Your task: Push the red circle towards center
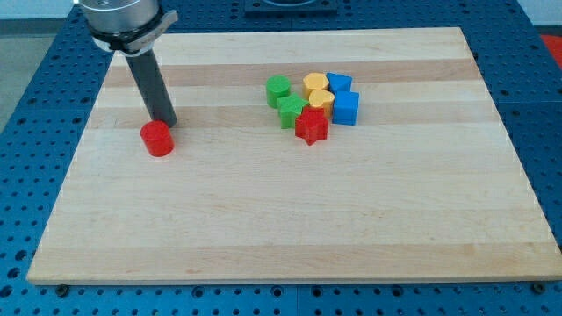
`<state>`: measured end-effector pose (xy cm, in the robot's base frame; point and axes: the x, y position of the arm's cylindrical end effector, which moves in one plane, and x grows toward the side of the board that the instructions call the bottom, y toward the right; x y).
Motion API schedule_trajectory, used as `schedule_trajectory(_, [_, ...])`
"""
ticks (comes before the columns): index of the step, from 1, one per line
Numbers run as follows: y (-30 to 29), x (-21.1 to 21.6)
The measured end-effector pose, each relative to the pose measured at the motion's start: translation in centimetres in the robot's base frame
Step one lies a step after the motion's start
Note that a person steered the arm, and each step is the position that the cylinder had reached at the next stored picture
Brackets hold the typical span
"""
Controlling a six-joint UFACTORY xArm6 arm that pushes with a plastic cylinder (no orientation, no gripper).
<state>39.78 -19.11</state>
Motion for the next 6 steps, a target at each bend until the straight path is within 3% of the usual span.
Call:
schedule_trajectory(1, [-0.4,1.3])
schedule_trajectory(3, [6.4,2.2])
schedule_trajectory(4, [5.7,2.0])
schedule_trajectory(6, [-1.1,0.7])
